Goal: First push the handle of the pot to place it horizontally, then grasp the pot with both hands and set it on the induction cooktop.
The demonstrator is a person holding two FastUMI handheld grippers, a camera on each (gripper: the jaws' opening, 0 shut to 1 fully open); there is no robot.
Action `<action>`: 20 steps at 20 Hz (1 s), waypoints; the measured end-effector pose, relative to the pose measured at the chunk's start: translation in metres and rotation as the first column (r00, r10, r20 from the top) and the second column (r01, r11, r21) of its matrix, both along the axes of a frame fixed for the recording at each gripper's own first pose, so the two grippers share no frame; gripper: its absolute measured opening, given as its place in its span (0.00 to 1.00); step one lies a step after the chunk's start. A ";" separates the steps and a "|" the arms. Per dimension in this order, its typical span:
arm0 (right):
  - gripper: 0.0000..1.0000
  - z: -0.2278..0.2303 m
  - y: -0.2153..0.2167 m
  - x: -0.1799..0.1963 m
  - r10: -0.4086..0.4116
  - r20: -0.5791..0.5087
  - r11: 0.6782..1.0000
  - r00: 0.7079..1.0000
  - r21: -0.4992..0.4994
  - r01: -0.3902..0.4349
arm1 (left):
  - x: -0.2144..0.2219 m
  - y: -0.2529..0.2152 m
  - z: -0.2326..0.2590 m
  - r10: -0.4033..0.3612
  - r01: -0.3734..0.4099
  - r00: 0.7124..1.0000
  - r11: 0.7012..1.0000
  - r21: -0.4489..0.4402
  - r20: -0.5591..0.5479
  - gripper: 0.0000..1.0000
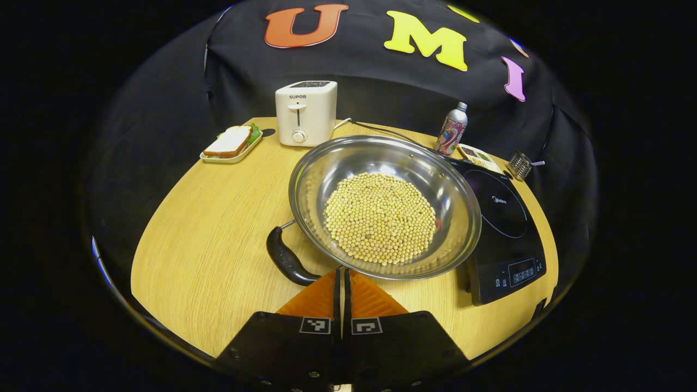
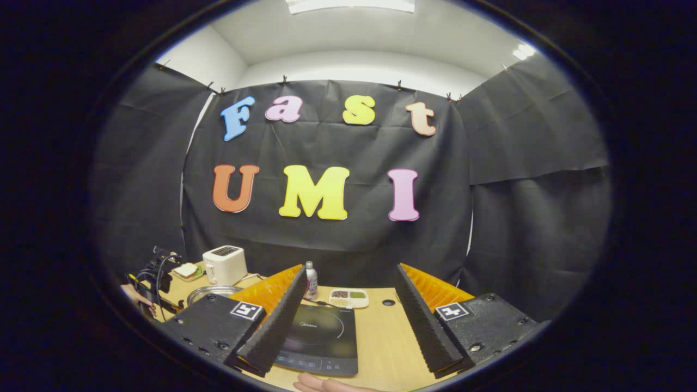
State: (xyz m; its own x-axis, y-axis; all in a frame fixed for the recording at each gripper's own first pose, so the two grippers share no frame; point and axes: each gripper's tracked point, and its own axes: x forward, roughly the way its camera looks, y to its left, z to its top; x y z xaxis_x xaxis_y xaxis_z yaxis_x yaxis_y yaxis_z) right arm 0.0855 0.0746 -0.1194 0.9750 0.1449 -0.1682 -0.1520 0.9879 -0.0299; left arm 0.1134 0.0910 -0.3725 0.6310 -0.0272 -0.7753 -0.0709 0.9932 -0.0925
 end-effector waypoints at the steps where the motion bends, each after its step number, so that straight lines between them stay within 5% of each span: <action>1: 1.00 -0.001 0.002 0.003 0.006 -0.001 1.000 1.000 0.006 -0.006 | 0.003 0.004 -0.001 0.001 -0.001 1.000 1.000 0.002 0.002 0.00; 4: 1.00 -0.003 -0.003 0.015 -0.008 0.012 1.000 1.000 0.006 0.008 | 0.014 0.018 -0.004 0.004 -0.004 1.000 1.000 0.018 0.001 0.00; 5: 1.00 -0.004 -0.006 0.017 -0.019 0.019 1.000 1.000 0.001 0.019 | 0.017 0.025 -0.004 0.006 -0.006 1.000 1.000 0.026 -0.002 0.10; 6: 1.00 -0.004 -0.008 0.019 -0.027 0.030 1.000 0.999 -0.003 0.028 | 0.021 0.031 -0.004 0.007 -0.007 1.000 0.999 0.038 -0.005 0.00; 12: 1.00 -0.016 -0.002 0.034 -0.029 0.009 0.999 1.000 0.023 0.029 | 0.051 0.062 -0.006 0.032 -0.030 0.999 0.996 0.089 -0.016 0.00; 20: 1.00 -0.056 0.009 0.049 -0.044 -0.090 0.999 0.995 0.001 0.044 | 0.082 0.082 -0.002 0.086 -0.086 0.996 0.995 0.047 -0.005 0.00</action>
State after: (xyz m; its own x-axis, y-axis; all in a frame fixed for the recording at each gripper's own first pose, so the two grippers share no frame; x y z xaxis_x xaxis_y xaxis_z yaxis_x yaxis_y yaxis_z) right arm 0.1348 0.0836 -0.1755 0.9614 0.1027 -0.2552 -0.1102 0.9938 -0.0153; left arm 0.1952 0.1727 -0.3742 0.6236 0.0635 -0.7792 -0.1571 0.9866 -0.0452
